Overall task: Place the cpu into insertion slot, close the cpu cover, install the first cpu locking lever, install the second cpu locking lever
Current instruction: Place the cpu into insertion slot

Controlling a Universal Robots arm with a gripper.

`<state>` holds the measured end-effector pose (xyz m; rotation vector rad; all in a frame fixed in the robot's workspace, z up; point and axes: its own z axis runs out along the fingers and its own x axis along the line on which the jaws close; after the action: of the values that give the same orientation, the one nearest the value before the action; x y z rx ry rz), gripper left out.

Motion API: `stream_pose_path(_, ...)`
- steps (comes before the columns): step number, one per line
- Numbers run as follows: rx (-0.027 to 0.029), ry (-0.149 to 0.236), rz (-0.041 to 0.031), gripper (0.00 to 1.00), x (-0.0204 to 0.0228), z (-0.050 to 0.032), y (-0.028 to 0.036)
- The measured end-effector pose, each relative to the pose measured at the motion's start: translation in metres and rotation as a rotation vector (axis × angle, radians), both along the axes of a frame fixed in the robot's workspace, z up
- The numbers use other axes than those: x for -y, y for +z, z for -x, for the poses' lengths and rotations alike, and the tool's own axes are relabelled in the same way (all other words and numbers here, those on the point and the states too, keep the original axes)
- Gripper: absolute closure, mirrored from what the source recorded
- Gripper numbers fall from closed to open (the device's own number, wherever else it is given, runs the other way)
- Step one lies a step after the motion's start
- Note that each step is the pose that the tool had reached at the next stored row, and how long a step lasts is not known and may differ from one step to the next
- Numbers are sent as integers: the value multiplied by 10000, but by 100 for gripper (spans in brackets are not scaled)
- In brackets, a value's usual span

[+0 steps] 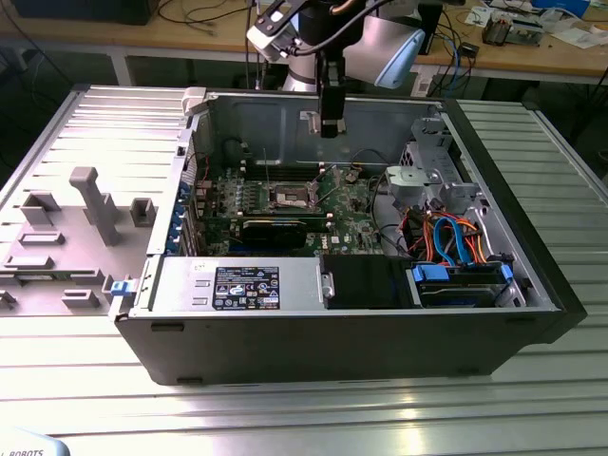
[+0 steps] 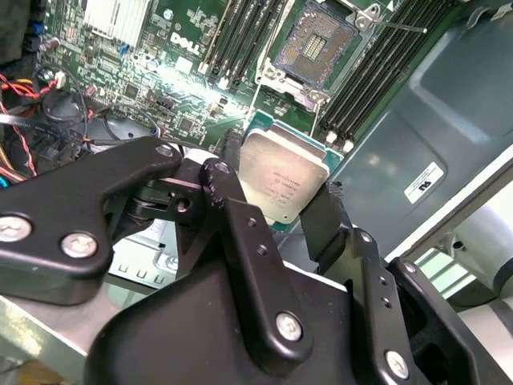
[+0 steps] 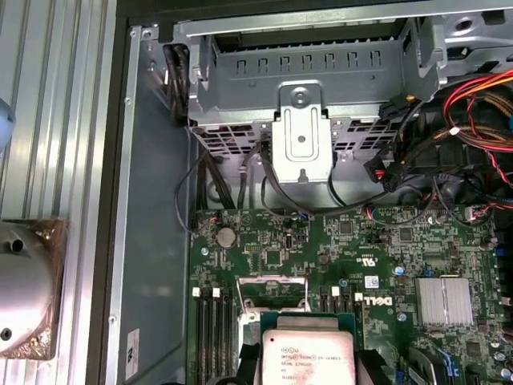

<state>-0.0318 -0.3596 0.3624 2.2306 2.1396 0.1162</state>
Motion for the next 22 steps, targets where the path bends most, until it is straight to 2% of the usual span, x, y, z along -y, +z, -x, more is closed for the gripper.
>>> stream_pose_path(4, 0, -378, 0, 46, 0, 0, -1)
stream_pose_path(13, 0, -417, 0, 46, 0, 0, -2)
stream_pose_path(19, -1, -1208, 1, 46, 0, 7, -12)
stream_pose_path(22, -1, -1157, -1, 46, -1, 9, -21)
